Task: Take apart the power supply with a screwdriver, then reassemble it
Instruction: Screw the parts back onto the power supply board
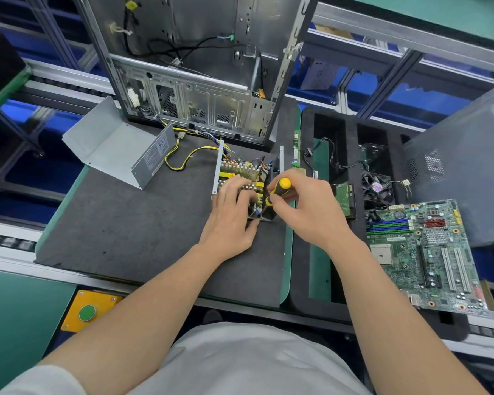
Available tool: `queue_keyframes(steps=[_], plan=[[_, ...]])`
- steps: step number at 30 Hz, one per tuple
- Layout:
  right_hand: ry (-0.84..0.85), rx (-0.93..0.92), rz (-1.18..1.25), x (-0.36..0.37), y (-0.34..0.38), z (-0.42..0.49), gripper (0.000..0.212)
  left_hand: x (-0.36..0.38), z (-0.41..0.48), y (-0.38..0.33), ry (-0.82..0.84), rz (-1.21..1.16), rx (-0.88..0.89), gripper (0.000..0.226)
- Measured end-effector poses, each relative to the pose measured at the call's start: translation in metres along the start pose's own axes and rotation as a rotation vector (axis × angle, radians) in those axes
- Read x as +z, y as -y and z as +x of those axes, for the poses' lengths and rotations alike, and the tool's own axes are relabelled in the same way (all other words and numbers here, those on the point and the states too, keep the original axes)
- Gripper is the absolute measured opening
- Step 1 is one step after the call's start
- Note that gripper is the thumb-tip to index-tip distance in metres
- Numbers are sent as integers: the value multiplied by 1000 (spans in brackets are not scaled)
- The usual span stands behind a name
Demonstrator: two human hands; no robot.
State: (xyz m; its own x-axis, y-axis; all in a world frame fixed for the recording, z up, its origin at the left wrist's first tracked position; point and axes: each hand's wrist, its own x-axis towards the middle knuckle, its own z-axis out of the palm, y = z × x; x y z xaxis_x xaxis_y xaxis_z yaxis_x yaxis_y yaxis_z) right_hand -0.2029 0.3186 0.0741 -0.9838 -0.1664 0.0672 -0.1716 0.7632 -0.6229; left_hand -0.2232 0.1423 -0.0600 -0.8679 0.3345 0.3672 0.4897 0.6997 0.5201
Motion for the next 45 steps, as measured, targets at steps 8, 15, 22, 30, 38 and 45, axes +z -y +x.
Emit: queue_keyframes(steps=[8,15,22,30,38,45], plan=[[-10,7,-38,0,-1,1,7,-1,0,-2,11,2,-7,46],[-66,43,-332,2,7,16,51,-1,1,-1,1,-48,-2,40],[-26,77,-559,4,19,29,56,0,5,2,-78,-196,27,20],[66,-136,-257,-17,23,22,8,2,4,4,-88,-161,45,15],[66,-110,-406,-16,31,34,34,3,6,3,-104,-168,12,18],[152,-70,-390,-18,23,36,26,3,5,4,-115,-163,41,14]])
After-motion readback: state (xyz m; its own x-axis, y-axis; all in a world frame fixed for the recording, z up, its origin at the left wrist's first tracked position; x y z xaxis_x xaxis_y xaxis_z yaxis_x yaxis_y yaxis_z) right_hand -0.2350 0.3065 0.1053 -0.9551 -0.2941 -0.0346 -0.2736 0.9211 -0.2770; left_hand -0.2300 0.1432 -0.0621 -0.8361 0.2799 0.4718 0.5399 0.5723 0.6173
